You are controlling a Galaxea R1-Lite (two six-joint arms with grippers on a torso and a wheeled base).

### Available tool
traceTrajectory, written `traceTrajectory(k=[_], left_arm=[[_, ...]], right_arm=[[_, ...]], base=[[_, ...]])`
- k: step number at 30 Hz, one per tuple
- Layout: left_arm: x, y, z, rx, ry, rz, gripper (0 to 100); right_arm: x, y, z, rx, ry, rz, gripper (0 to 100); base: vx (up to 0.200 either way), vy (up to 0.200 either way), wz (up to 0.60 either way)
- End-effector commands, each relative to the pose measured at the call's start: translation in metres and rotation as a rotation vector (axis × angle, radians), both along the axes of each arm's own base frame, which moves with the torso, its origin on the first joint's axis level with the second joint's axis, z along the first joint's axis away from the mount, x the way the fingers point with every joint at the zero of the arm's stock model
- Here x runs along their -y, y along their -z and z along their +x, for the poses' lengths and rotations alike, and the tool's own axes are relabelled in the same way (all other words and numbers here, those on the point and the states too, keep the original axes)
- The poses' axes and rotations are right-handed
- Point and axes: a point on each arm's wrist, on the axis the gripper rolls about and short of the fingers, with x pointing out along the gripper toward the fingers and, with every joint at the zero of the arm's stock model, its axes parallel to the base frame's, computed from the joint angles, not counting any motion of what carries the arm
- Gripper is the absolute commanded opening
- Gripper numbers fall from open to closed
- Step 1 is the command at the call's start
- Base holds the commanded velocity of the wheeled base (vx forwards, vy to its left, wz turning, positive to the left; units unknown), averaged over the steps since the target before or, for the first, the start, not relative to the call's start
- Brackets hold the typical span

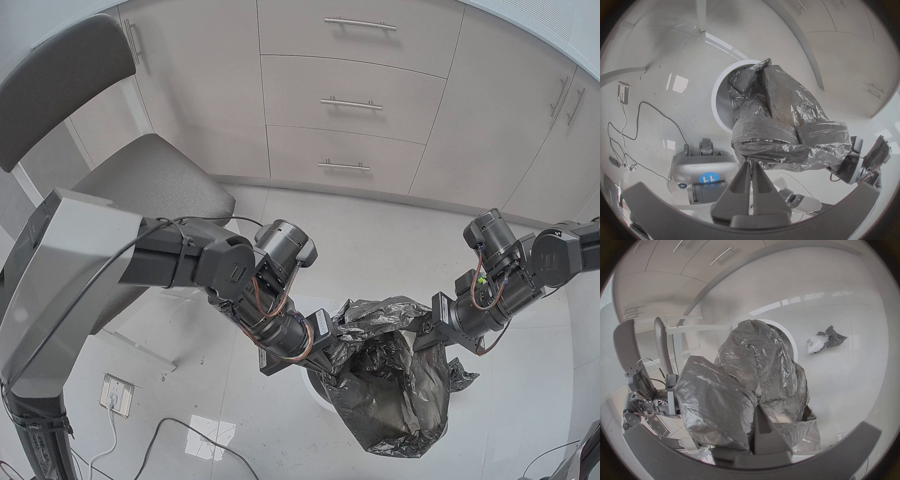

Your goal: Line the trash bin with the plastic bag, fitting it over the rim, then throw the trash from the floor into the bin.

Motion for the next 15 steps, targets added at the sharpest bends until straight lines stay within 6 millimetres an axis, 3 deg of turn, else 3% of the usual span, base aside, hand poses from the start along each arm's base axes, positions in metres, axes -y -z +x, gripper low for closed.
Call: traceTrajectory(k=[1,15], left_arm=[[-0.012,0.006,0.020,0.015,-0.035,0.000,0],[-0.013,0.022,0.049,0.044,-0.059,0.003,0]], right_arm=[[-0.008,0.007,0.019,0.001,0.000,-0.001,0],[-0.019,0.025,0.060,0.069,-0.043,-0.017,0]], base=[[0.000,0.000,0.00],[0.000,0.000,0.00]])
